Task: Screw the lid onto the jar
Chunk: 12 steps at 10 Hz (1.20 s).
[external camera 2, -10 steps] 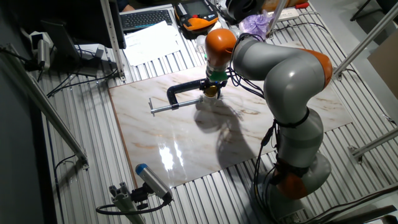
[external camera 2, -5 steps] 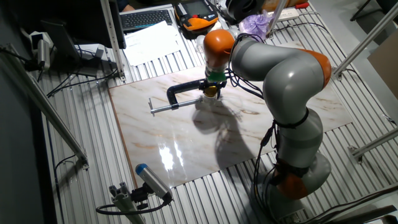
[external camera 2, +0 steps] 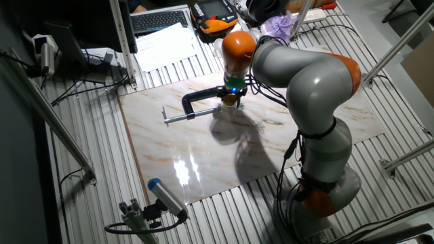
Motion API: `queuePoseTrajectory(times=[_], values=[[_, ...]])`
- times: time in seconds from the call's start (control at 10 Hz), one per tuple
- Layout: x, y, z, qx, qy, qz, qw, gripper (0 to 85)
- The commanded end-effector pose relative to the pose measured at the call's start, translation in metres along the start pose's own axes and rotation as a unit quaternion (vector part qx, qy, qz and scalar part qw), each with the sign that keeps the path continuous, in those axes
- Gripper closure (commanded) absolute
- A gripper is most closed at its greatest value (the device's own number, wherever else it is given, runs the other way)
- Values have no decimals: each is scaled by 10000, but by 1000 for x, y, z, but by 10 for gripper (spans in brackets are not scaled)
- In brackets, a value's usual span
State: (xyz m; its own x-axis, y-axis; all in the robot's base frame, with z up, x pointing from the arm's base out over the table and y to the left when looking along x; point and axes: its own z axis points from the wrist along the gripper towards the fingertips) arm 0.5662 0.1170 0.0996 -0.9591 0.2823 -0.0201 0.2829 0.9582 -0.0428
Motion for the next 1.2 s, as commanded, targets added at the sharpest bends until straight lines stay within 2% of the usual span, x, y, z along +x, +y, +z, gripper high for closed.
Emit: queuePoseTrajectory(times=[0.0,1.1], values=[[0,0,-1,-1,1,31,10000,680],[-1,0,-1,0,13,514,9987,680]])
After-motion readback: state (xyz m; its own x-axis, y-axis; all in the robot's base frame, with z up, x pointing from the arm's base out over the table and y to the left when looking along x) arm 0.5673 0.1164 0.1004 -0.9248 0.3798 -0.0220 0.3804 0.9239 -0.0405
